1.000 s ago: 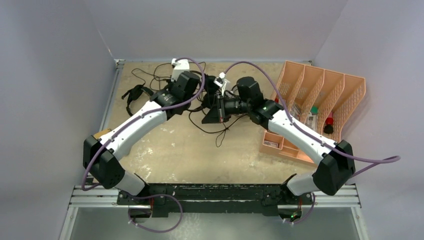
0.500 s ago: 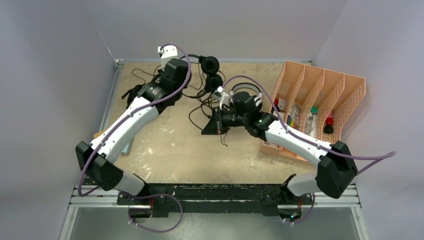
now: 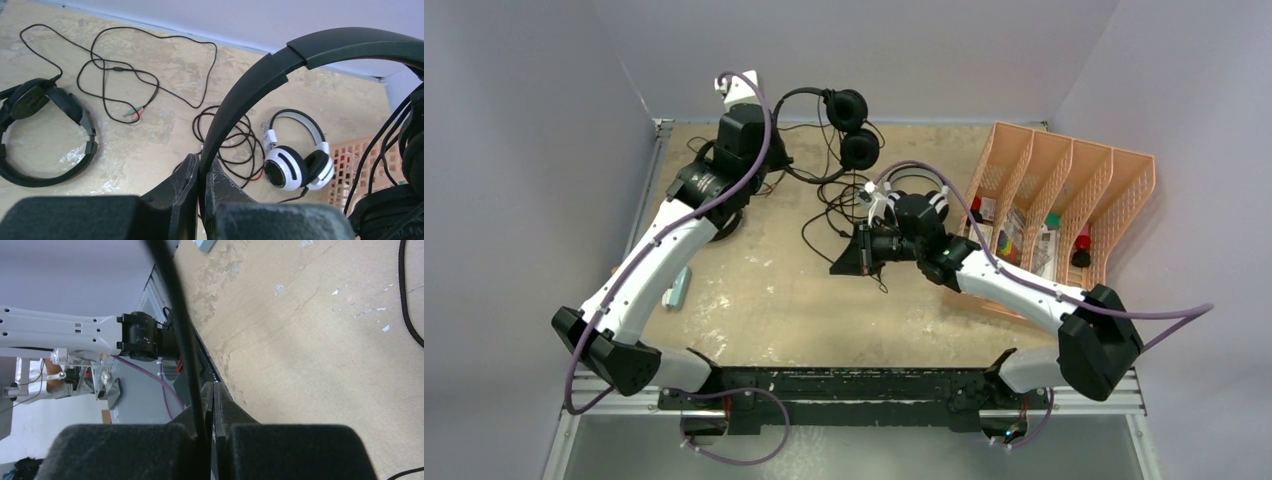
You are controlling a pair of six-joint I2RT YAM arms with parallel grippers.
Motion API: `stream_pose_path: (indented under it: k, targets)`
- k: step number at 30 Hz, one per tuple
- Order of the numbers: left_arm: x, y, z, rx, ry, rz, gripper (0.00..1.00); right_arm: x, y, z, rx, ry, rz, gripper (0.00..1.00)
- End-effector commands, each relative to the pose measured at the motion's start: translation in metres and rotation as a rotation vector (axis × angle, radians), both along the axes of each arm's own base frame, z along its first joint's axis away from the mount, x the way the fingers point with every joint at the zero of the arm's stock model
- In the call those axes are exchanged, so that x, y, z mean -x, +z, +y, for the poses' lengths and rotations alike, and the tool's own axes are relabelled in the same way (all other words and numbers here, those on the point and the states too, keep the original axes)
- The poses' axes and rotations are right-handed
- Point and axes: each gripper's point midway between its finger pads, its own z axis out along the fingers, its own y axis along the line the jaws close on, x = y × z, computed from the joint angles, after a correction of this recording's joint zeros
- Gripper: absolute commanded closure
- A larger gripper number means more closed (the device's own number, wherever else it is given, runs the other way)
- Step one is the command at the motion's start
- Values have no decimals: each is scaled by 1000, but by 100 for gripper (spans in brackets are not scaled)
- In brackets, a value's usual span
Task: Wrap the headphones
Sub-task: Wrap the headphones cable around the headphones.
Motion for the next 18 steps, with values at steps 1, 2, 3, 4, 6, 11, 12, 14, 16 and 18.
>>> stream_pose_path:
  k: [1, 2, 3, 4, 6, 11, 12, 14, 16, 18]
  targets:
    - [7, 66, -4, 177, -40, -156, 100, 5, 16, 1, -70, 7, -54, 100]
    - [9, 68, -4, 187, -47, -160, 100, 6, 15, -1, -67, 5, -52, 100]
    - [10, 70, -5, 195, -57, -164, 100, 8, 13, -3, -62, 6, -53, 100]
    - [12, 71, -6, 203, -68, -169, 100, 8, 12, -4, -59, 3, -60, 100]
    - [15, 73, -6, 214, -82, -177, 100, 6, 10, -10, -39, -17, -87, 100]
    - [21, 82, -5, 253, -98, -205, 100, 2, 7, -19, -40, -59, -166, 100]
    - [23, 84, -6, 263, -105, -211, 100, 1, 7, -21, -39, -67, -179, 100]
    - [26, 87, -9, 280, -128, -217, 100, 0, 8, -22, -54, -75, -210, 100]
    - [30, 91, -12, 301, -163, -228, 100, -1, 8, -24, -66, -88, -229, 100]
    - [35, 95, -19, 324, -219, -246, 100, -2, 7, -25, -67, -93, -231, 100]
